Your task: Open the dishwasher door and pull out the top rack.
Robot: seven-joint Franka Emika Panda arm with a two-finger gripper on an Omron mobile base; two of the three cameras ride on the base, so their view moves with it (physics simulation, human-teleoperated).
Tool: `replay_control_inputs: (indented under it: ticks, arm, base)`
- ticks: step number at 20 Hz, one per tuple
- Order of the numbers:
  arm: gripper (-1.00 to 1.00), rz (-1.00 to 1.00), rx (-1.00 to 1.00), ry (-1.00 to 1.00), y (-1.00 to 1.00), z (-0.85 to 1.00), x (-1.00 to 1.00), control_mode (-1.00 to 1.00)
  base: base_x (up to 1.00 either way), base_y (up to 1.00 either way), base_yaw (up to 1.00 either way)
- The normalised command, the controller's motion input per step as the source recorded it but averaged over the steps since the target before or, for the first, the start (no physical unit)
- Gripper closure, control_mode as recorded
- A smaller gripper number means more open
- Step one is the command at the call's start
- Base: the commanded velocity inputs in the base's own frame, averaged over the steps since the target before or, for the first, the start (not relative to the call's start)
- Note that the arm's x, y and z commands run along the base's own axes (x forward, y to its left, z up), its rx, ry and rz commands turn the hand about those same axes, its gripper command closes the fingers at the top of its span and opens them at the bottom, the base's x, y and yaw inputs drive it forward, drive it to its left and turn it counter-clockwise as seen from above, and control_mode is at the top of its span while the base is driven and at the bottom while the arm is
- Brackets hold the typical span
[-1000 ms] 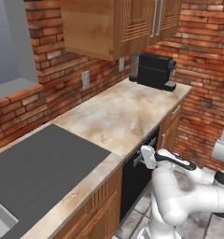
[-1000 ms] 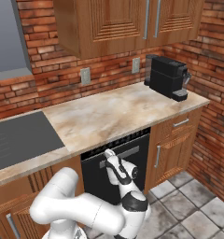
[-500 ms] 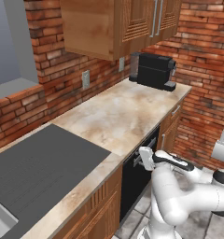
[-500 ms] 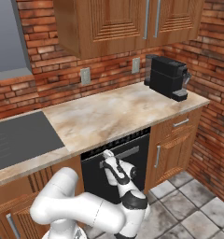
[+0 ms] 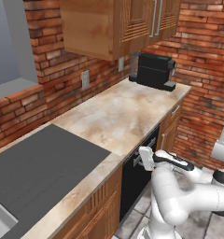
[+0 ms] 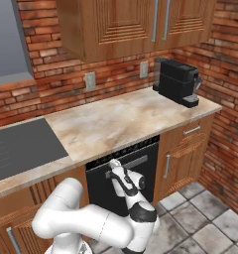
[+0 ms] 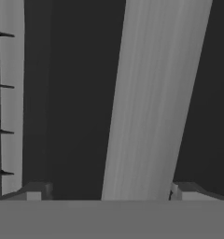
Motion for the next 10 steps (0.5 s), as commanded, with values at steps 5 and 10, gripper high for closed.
replay_control_inputs:
  ticks: [5,10]
  arm:
    - [-1.0,0.03,0.07,-0.03,-0.03,-0.35,0.0,-1.0]
    - [-1.0,0.02,0.13,-0.06,-0.18,-0.44,0.1,-1.0]
  base:
    - [0.0,0.0,0.0]
    - [0.0,0.0,0.0]
